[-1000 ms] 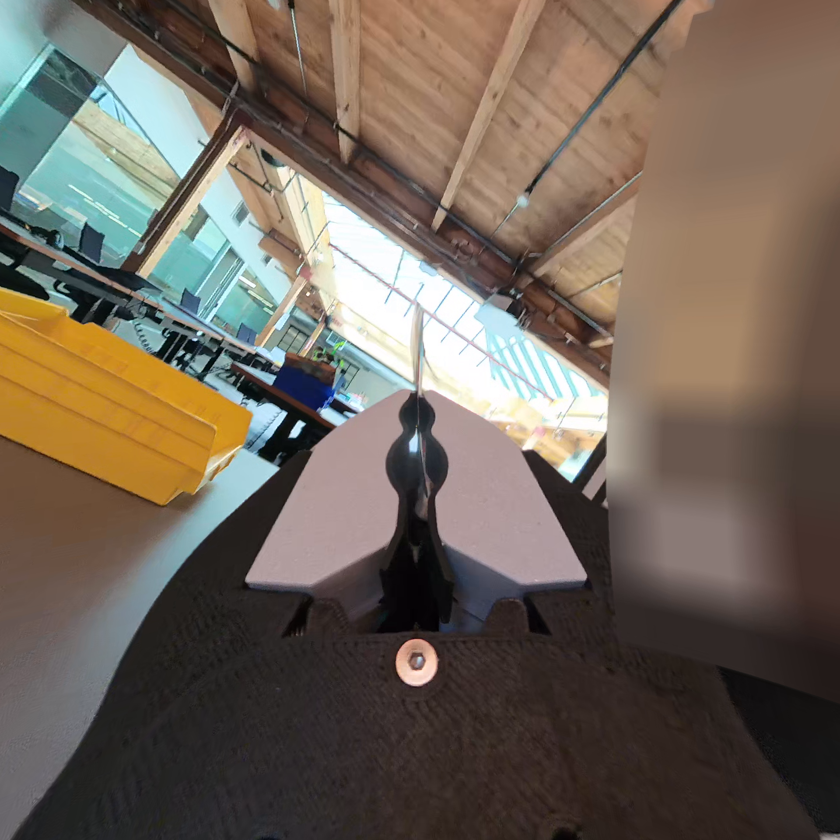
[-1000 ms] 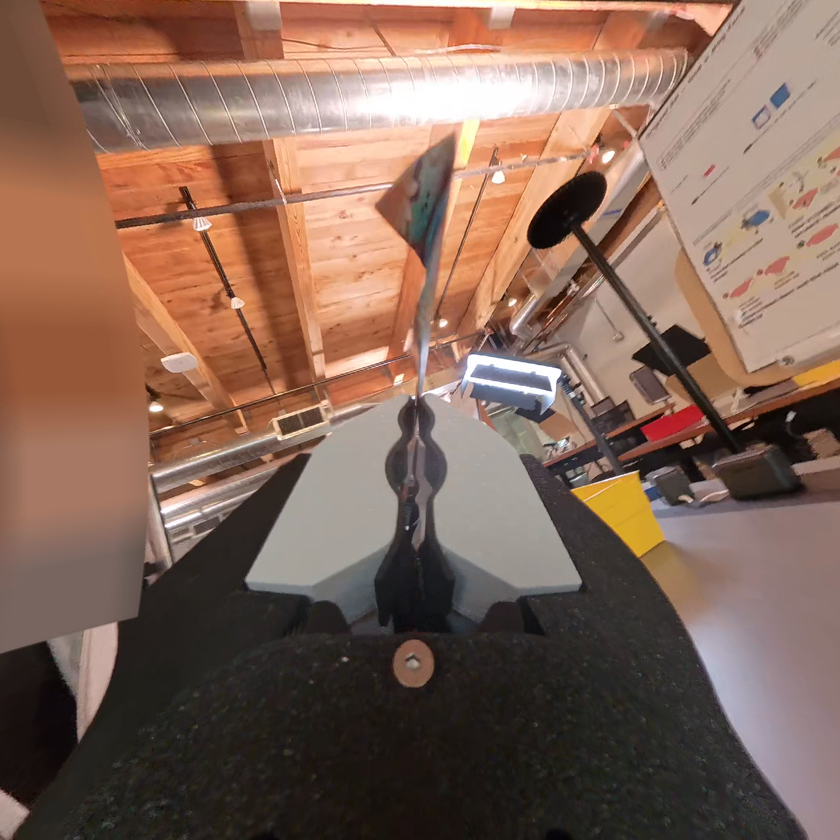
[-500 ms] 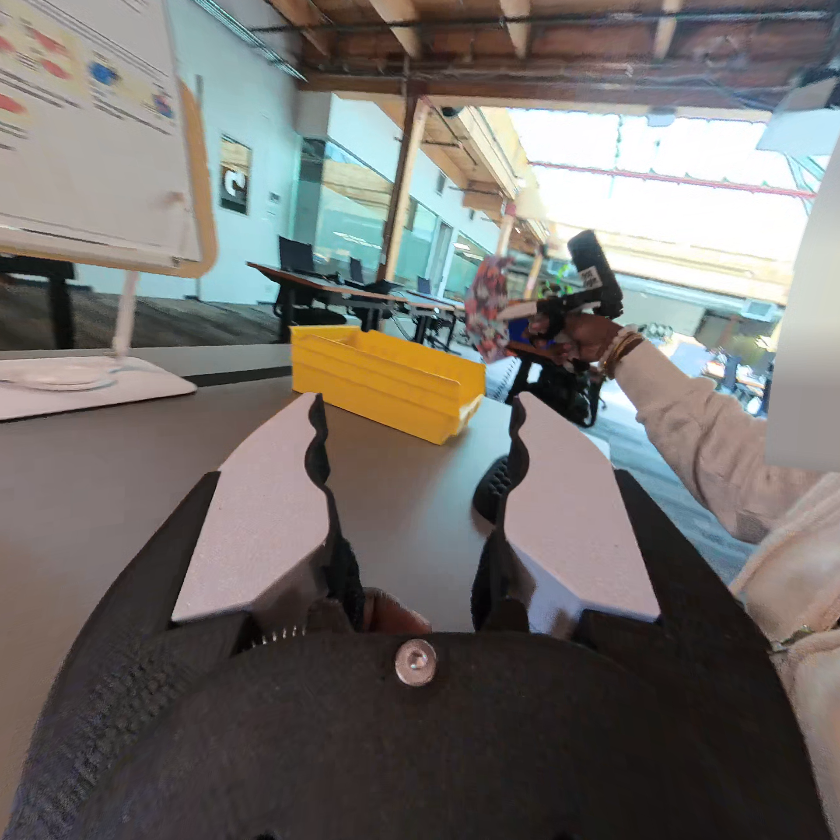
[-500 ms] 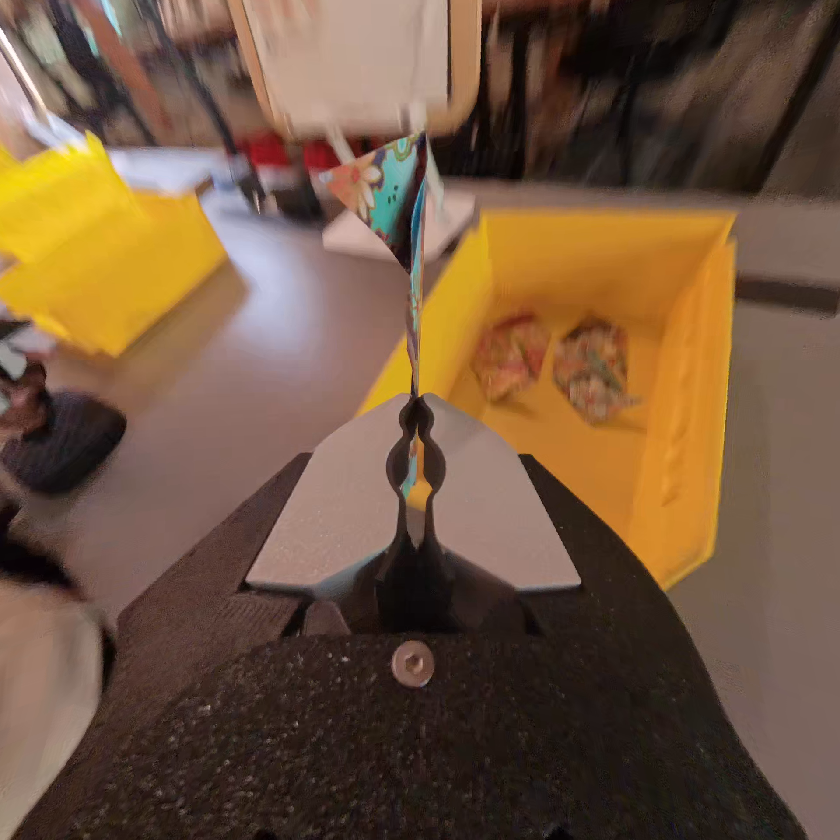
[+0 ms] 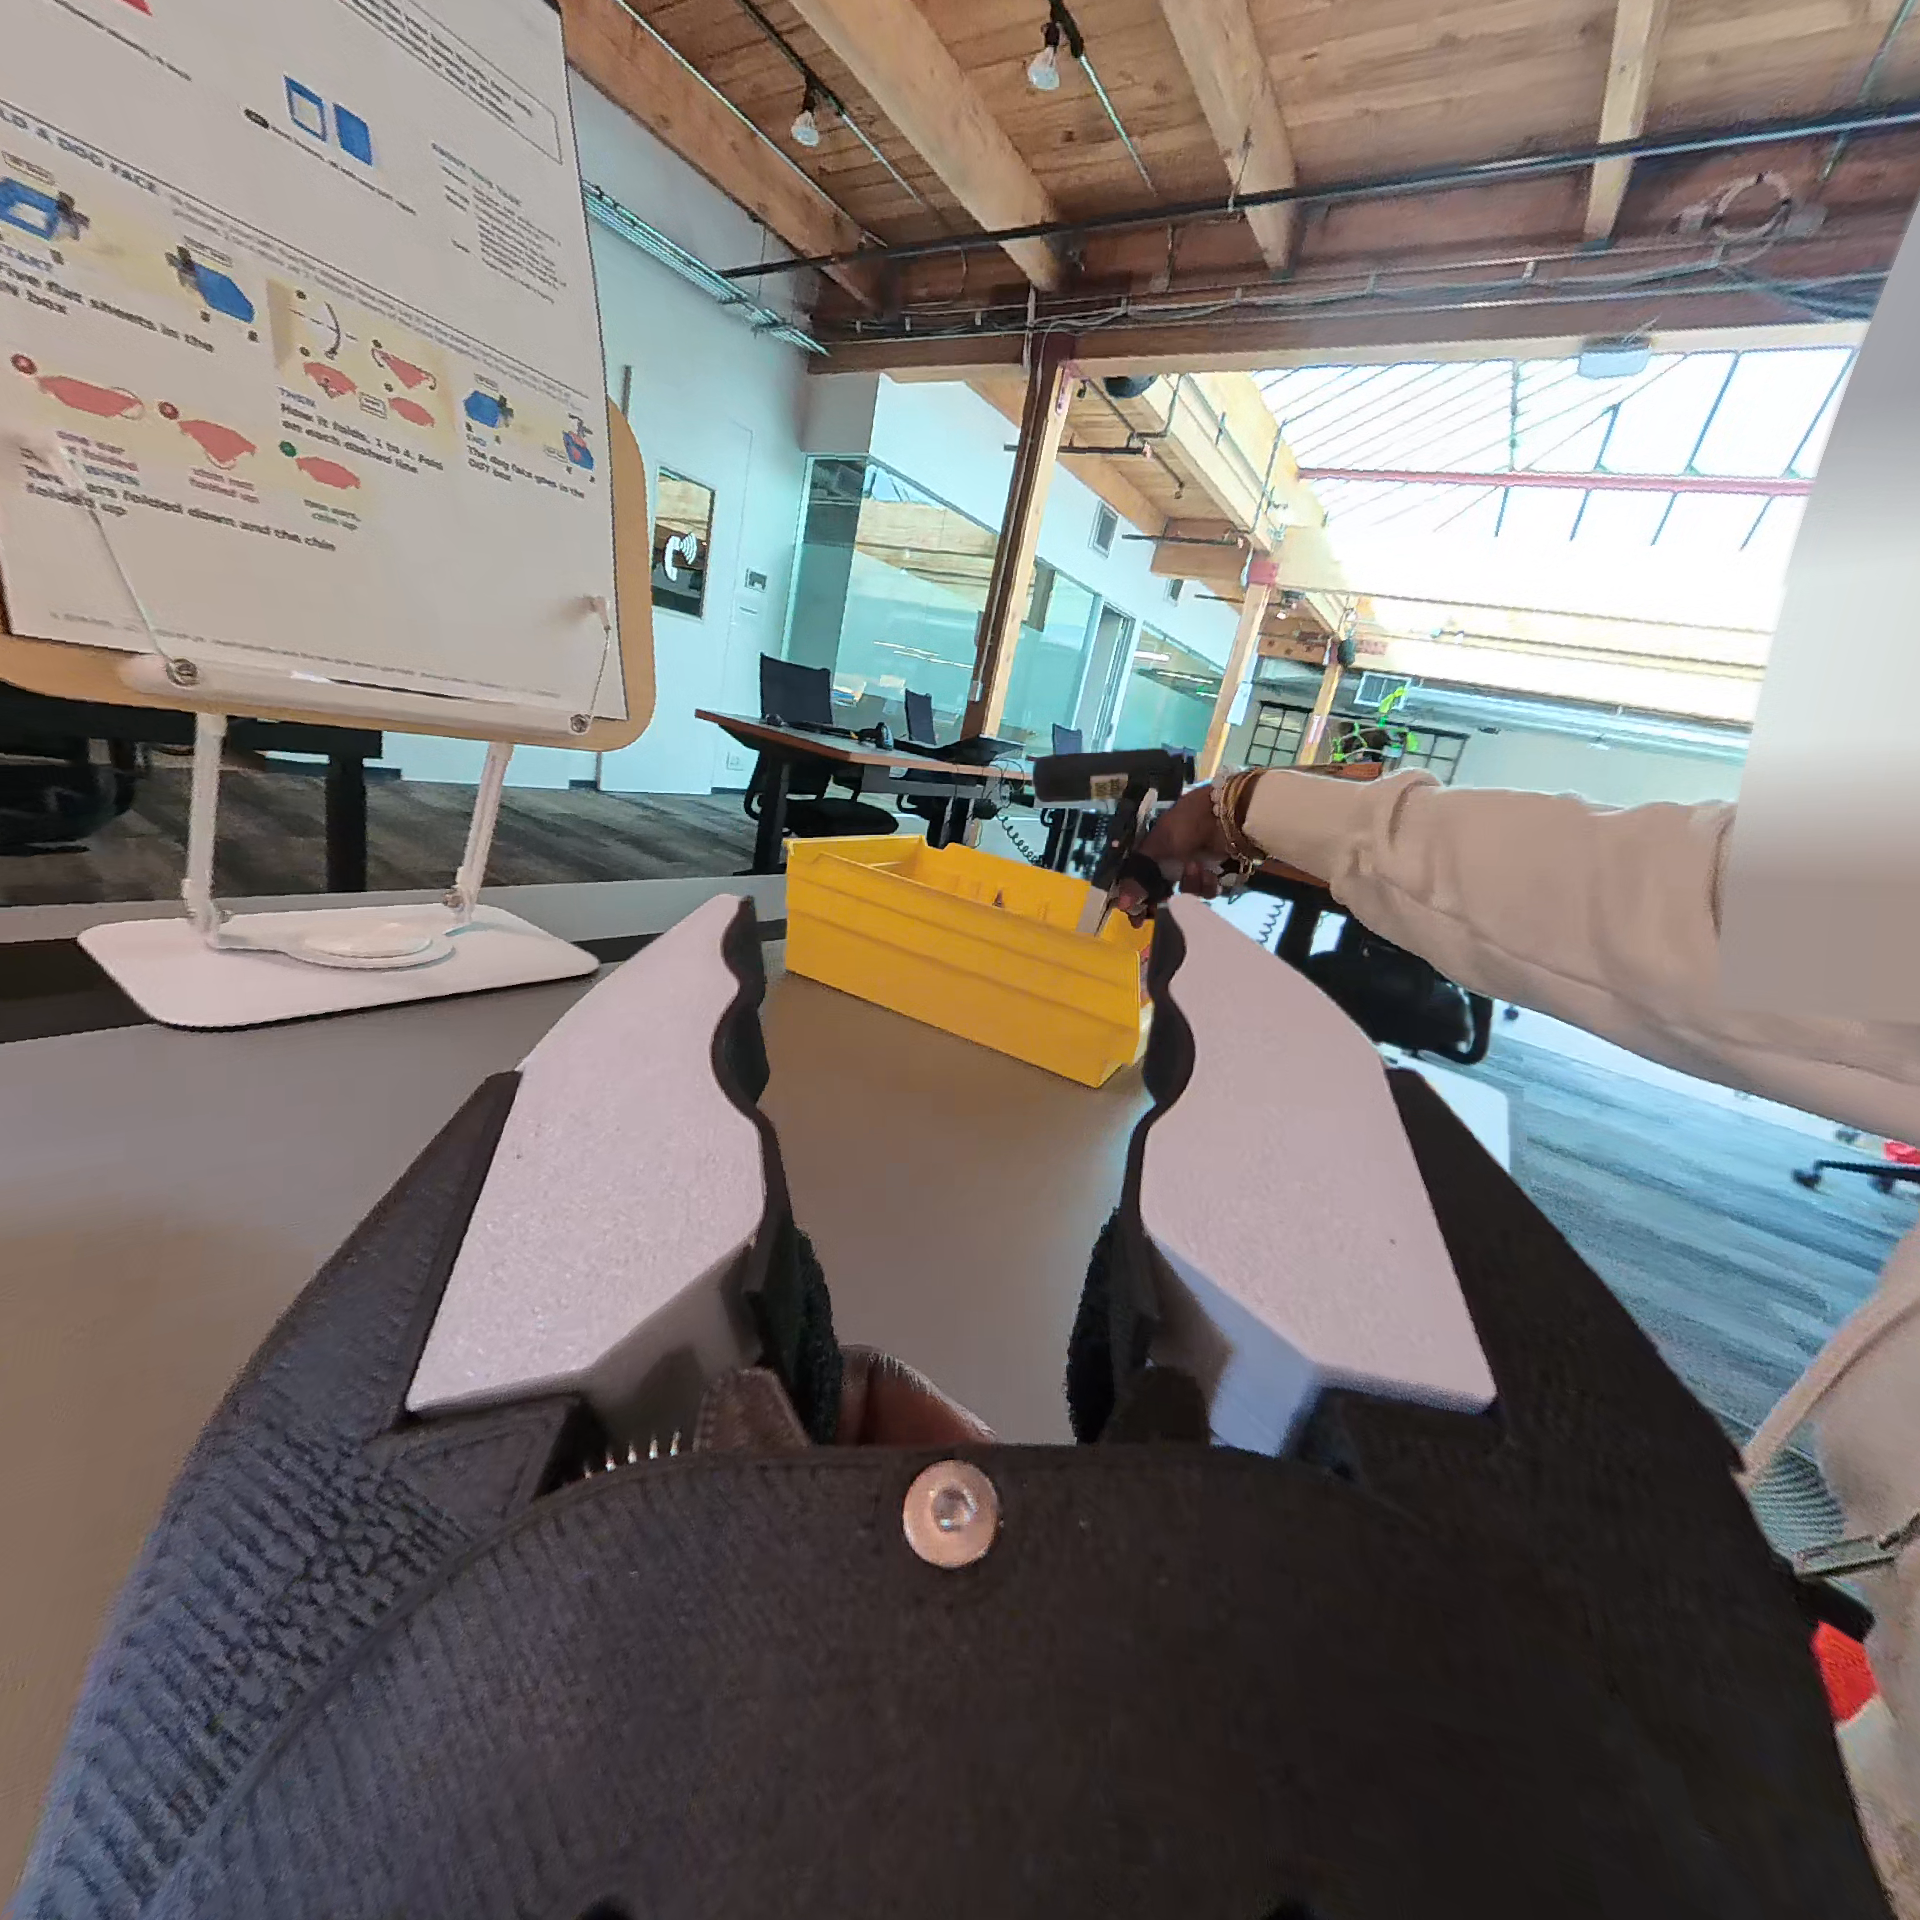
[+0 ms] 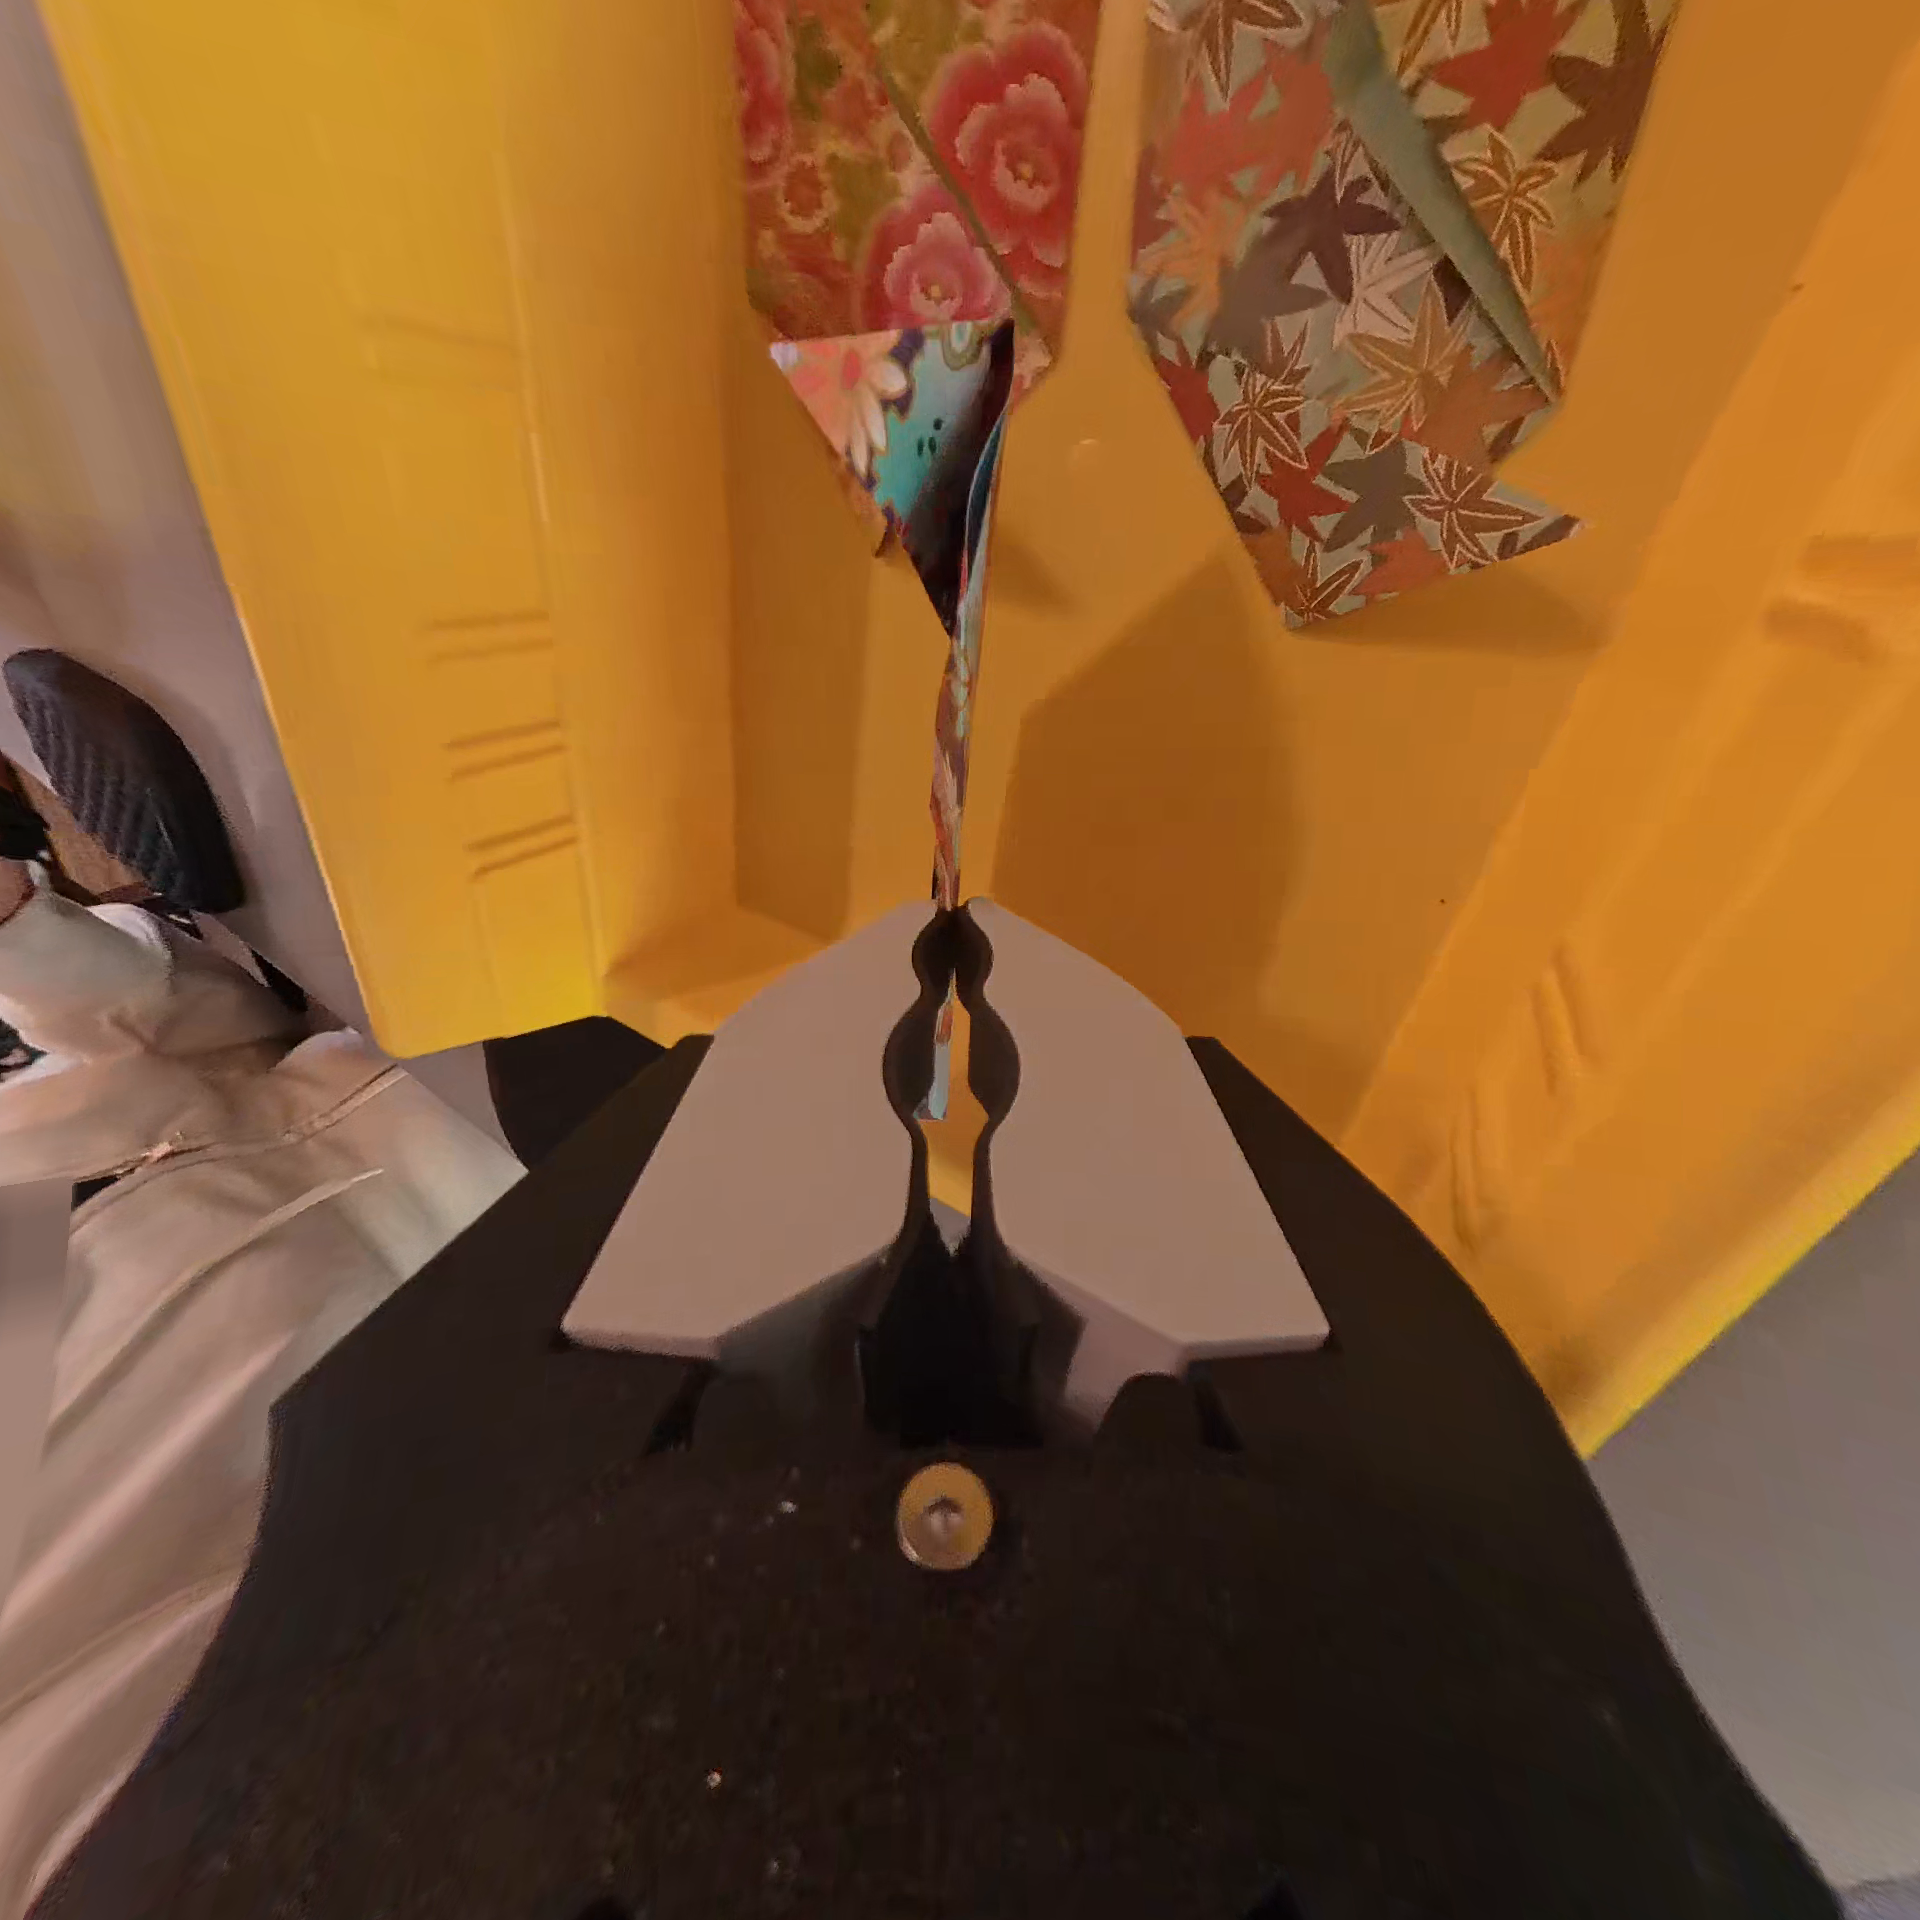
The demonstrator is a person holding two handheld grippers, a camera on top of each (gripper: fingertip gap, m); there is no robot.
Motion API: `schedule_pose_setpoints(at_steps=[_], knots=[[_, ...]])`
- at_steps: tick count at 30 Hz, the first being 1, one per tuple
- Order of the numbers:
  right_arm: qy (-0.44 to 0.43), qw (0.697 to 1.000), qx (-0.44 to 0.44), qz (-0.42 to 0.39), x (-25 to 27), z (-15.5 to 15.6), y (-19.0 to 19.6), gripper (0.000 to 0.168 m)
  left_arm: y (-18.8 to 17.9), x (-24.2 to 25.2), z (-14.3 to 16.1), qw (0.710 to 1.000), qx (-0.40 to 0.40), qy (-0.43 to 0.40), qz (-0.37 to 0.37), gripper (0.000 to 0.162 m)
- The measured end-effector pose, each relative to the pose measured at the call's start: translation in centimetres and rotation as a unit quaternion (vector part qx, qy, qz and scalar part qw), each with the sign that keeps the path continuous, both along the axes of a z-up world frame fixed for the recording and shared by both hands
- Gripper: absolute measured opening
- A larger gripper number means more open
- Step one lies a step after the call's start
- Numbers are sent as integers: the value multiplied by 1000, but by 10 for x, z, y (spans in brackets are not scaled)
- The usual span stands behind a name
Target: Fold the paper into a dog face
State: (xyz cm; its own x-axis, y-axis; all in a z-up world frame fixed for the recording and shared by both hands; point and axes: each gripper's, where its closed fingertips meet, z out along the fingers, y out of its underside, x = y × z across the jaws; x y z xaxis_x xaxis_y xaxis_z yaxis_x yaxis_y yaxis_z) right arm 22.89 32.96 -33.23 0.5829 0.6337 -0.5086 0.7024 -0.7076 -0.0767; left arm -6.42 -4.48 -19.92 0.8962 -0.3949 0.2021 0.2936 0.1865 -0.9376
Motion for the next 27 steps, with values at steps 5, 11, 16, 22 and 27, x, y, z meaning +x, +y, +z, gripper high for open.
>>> schedule_pose_setpoints(at_steps=[5, 11, 16, 22, 27], knots=[[-28, 1000, 2, -15, 1, -17, 7, 0, -5, -11, 0, 1000, 4, -12, 8, 70], [-107, 992, 60, 13, 18, -22, 17, 12, -3, -8, -3, 1000, -4, 10, 7, 70], [-102, 951, 288, 52, 10, 28, 37, 46, -2, -9, -3, 998, -21, 59, 25, 70], [264, 732, 628, 5, -65, 170, -58, 64, -6, -13, 7, 1000, -15, 19, 5, 68], [455, 643, 613, -62, -85, 183, -158, 133, -26, -19, 43, 997, 78, 3, -7, 76]])
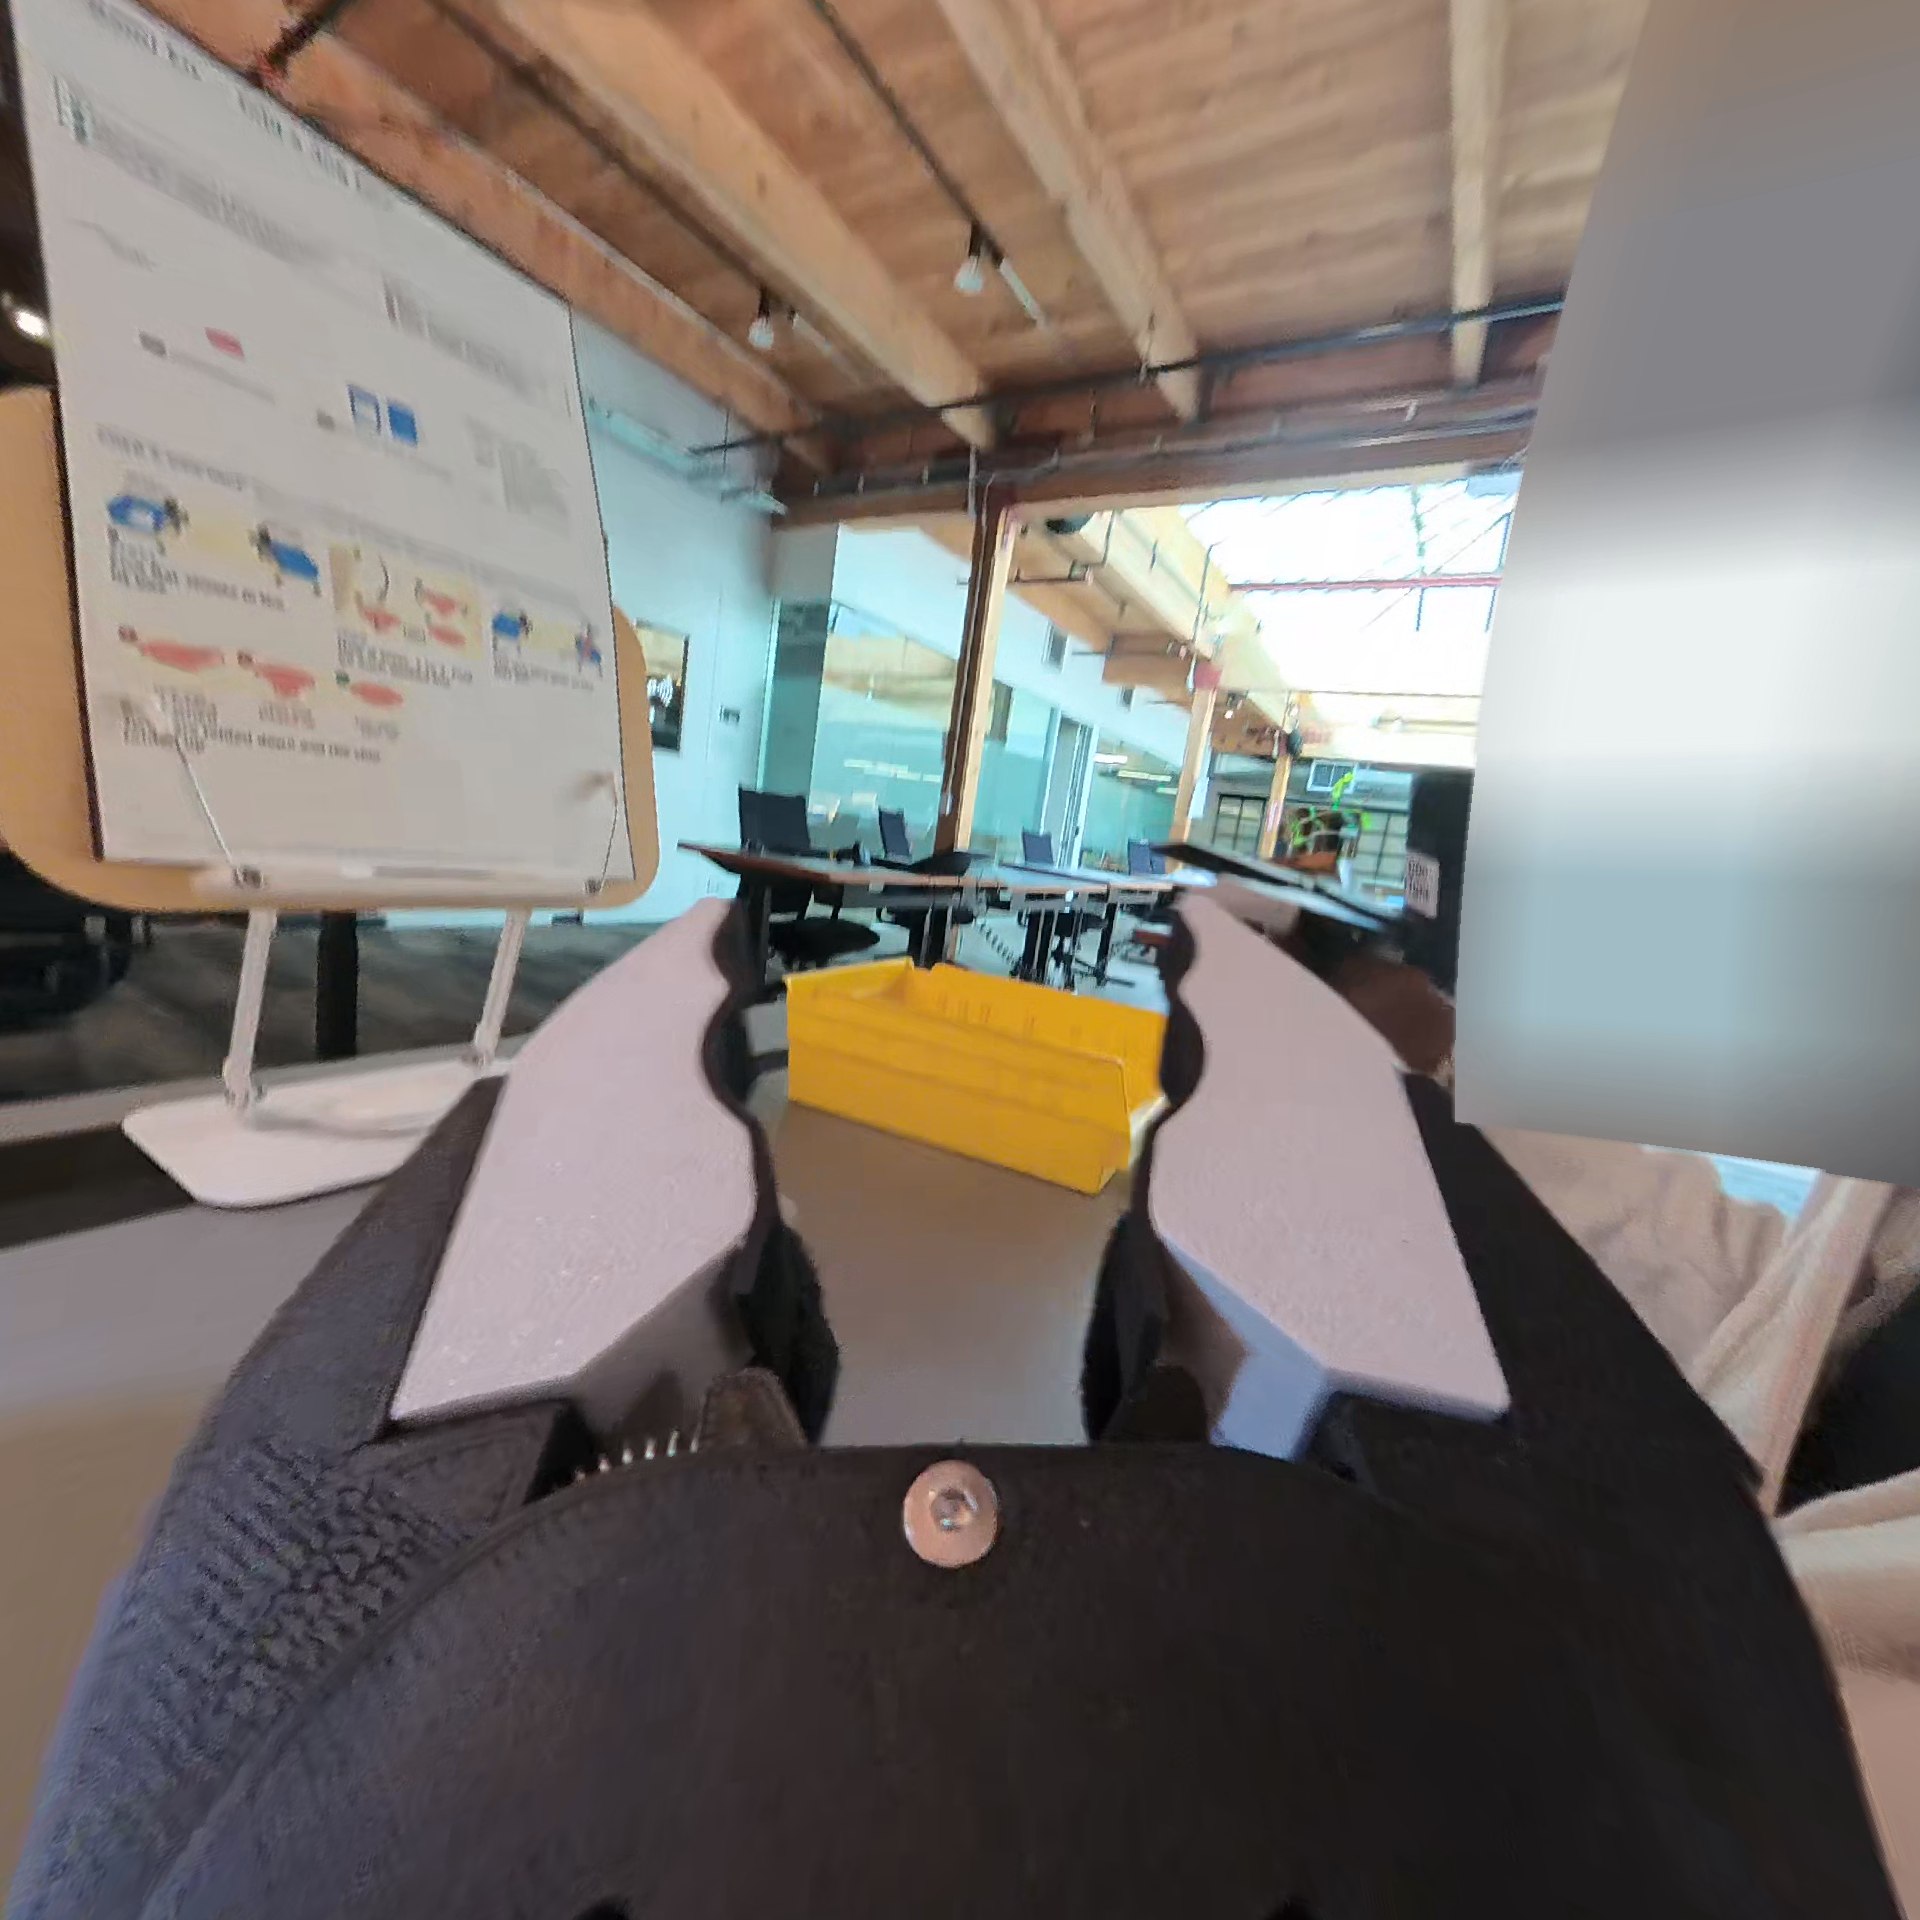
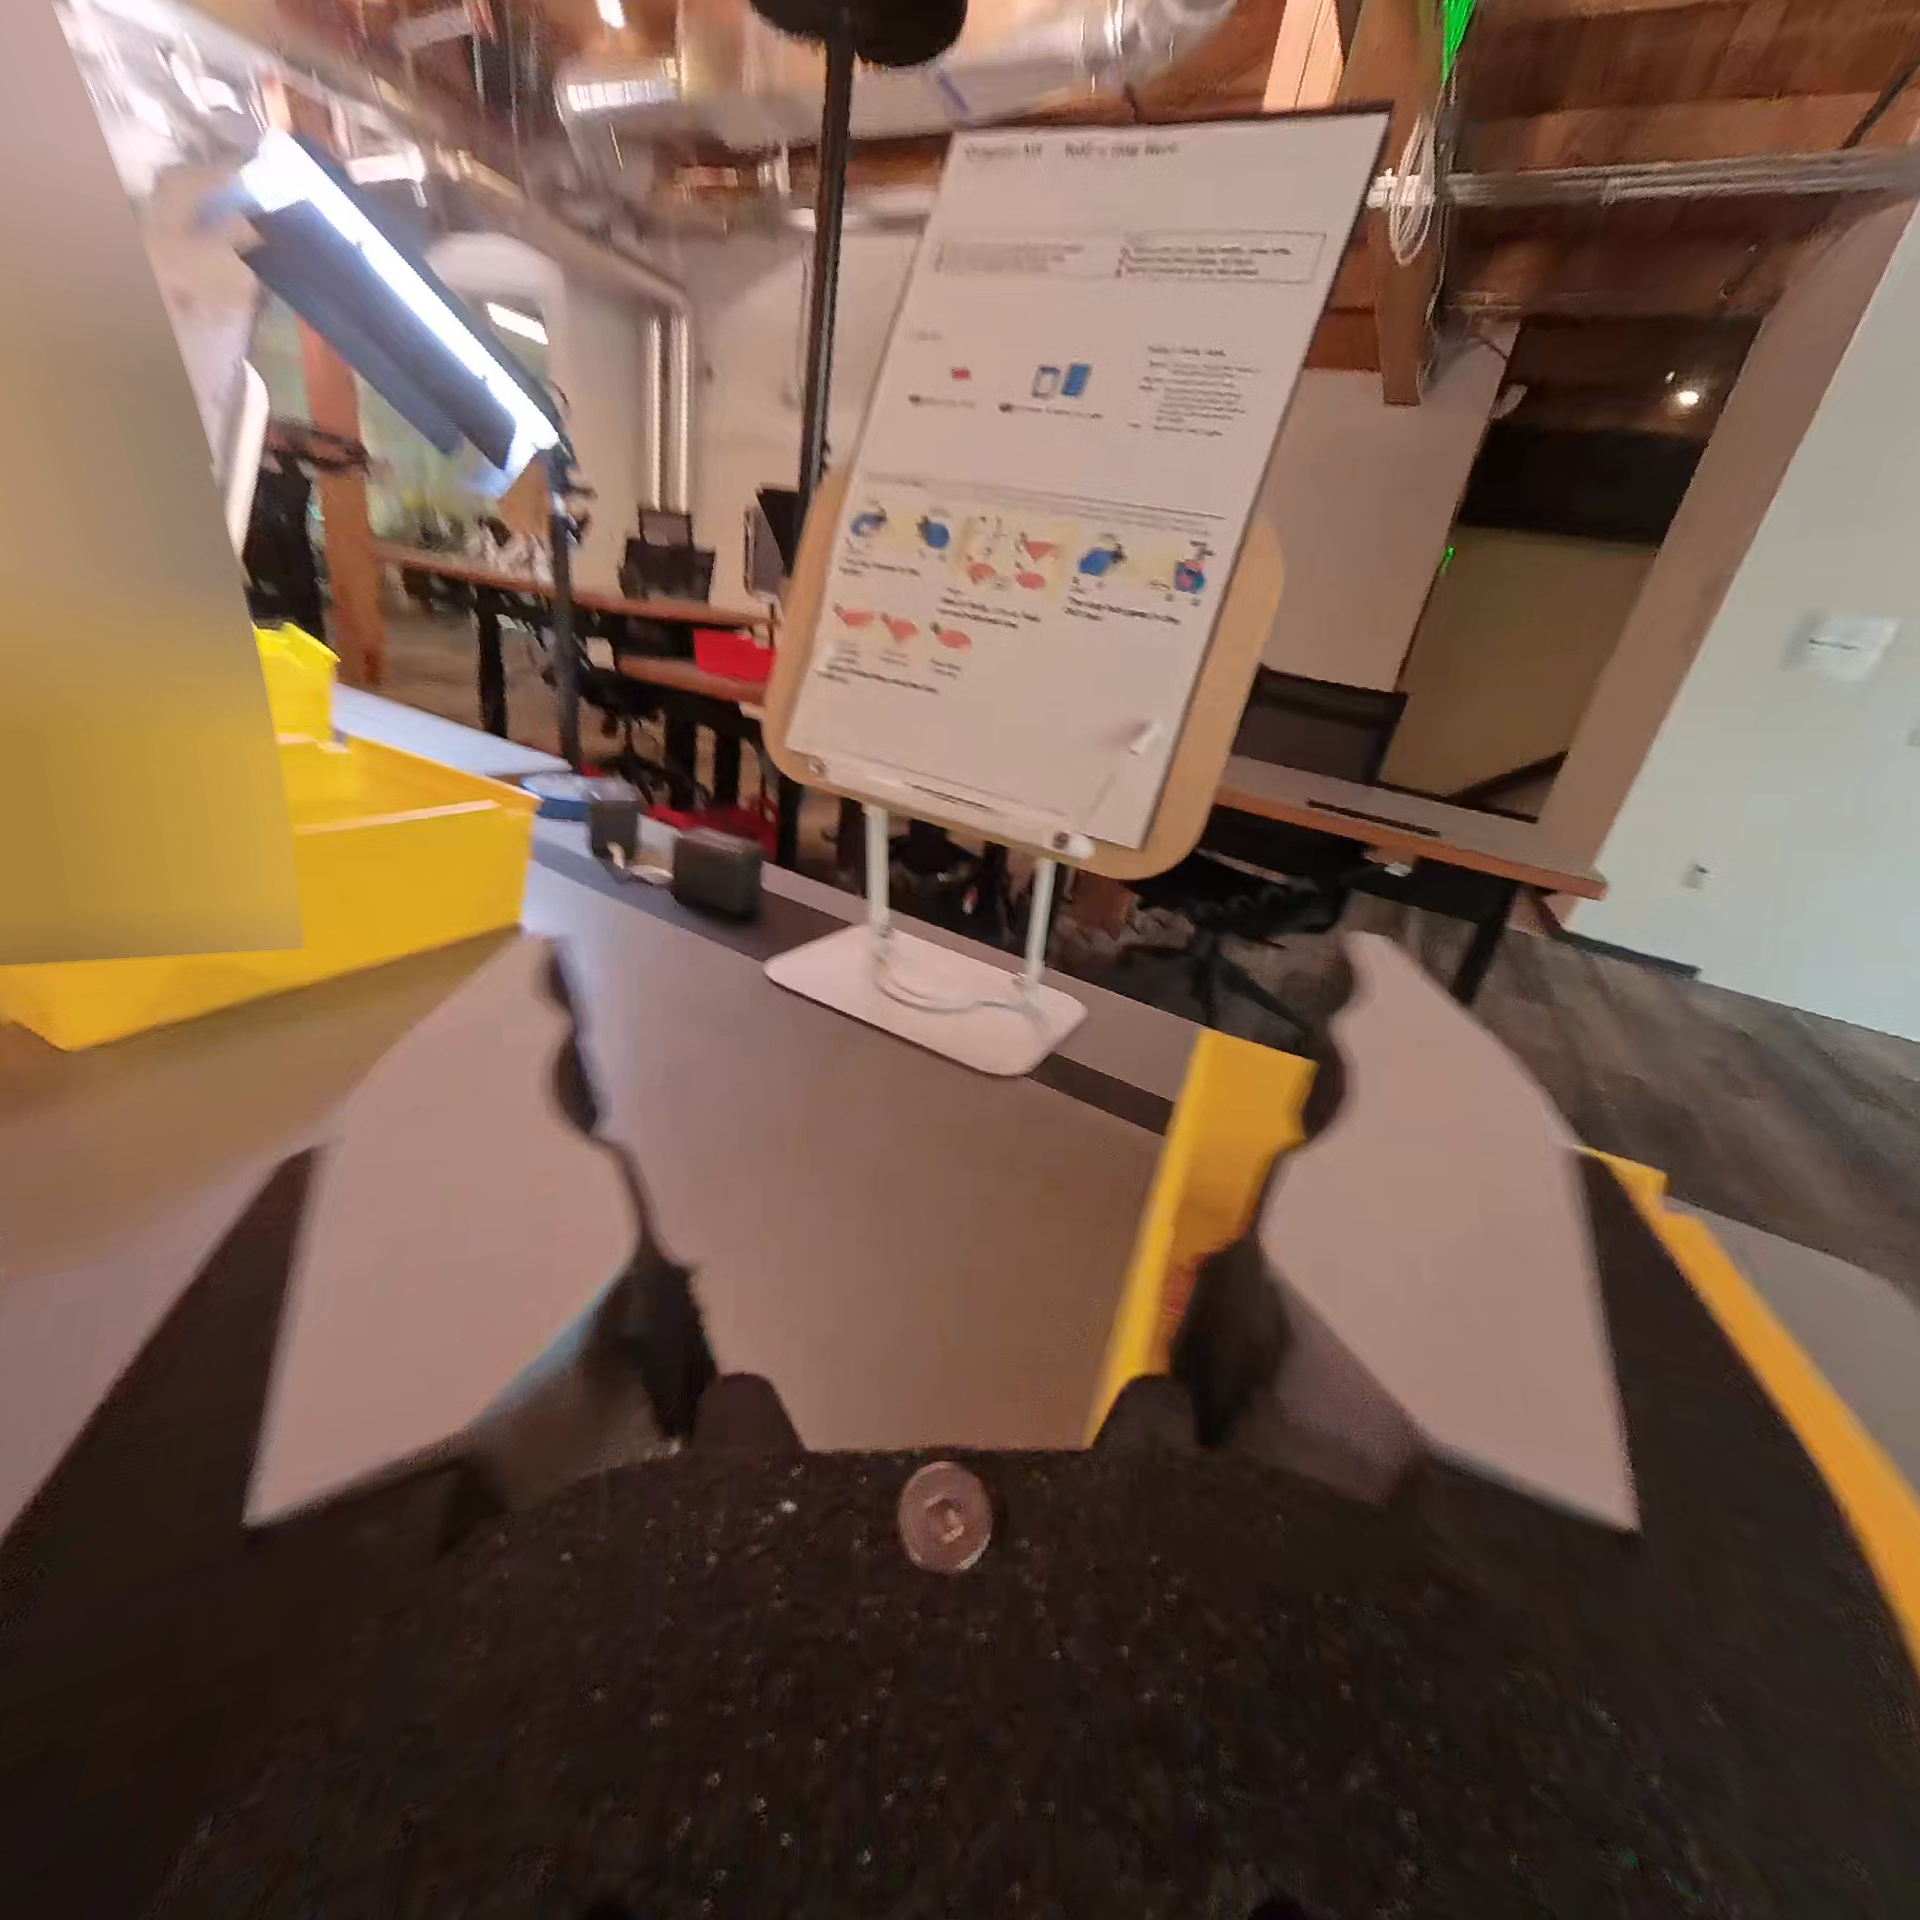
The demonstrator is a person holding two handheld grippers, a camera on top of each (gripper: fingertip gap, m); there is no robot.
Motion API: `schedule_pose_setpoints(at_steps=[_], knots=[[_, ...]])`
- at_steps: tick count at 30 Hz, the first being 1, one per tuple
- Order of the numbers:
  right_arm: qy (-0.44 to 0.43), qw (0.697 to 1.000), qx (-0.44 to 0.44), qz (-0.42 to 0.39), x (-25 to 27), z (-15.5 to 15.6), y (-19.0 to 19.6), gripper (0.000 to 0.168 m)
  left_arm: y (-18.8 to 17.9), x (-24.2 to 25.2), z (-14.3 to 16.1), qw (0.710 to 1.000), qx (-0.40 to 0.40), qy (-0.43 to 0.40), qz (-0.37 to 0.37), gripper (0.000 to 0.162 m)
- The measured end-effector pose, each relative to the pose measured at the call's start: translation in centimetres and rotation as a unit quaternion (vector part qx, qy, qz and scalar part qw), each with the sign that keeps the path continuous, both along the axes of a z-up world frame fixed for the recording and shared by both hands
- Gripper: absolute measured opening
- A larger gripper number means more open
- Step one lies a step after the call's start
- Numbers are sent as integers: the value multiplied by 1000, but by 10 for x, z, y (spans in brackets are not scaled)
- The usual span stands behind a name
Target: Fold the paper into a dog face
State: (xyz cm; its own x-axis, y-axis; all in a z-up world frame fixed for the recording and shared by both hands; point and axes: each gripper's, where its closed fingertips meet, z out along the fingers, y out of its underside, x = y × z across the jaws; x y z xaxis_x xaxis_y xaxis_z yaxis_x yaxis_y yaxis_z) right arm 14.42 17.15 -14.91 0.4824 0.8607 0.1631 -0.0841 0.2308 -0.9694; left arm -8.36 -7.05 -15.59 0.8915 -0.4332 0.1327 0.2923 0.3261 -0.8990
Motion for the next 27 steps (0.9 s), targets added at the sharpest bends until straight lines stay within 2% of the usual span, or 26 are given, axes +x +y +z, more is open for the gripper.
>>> schedule_pose_setpoints(at_steps=[1, 2, 3, 6, 8, 12, 15, 18, 19, 21, 22, 25, 27], knots=[[9, 1000, 1, 4, -4, -7, -9, 147, -3, -1, 6, 1000, 11, 6, 5, 99], [7, 1000, 0, 1, -6, -16, -15, 147, -4, -3, 11, 1000, 16, 20, 18, 127], [5, 1000, 9, -4, -8, -22, -19, 148, -3, -6, 12, 998, 9, 46, 36, 144], [8, 999, 46, -11, -10, -32, -30, 148, -4, -18, 8, 986, -30, 136, 92, 145], [45, 996, 74, -20, -5, -30, -32, 148, -8, -31, 9, 974, -46, 185, 125, 145], [153, 983, 103, -10, 4, -27, -43, 147, -17, -65, -2, 930, -117, 305, 168, 135], [157, 981, 118, -10, -1, -41, -46, 147, -26, -84, -32, 885, -234, 391, 100, 132], [180, 974, 135, -2, -1, -38, -53, 143, -26, -129, -52, 823, -336, 452, 75, 120], [189, 972, 141, -1, 2, -36, -55, 140, -23, -143, -57, 808, -364, 460, 59, 114], [201, 971, 133, 0, 5, -37, -53, 137, -16, -171, -70, 782, -417, 462, 23, 86], [207, 971, 120, 6, 6, -39, -52, 137, -11, -184, -79, 772, -440, 459, 12, 77], [227, 969, 101, 4, 12, -40, -47, 135, -3, -215, -111, 731, -497, 469, 4, 63], [237, 966, 103, -10, 19, -38, -44, 133, -6, -218, -135, 704, -506, 498, -18, 59]])
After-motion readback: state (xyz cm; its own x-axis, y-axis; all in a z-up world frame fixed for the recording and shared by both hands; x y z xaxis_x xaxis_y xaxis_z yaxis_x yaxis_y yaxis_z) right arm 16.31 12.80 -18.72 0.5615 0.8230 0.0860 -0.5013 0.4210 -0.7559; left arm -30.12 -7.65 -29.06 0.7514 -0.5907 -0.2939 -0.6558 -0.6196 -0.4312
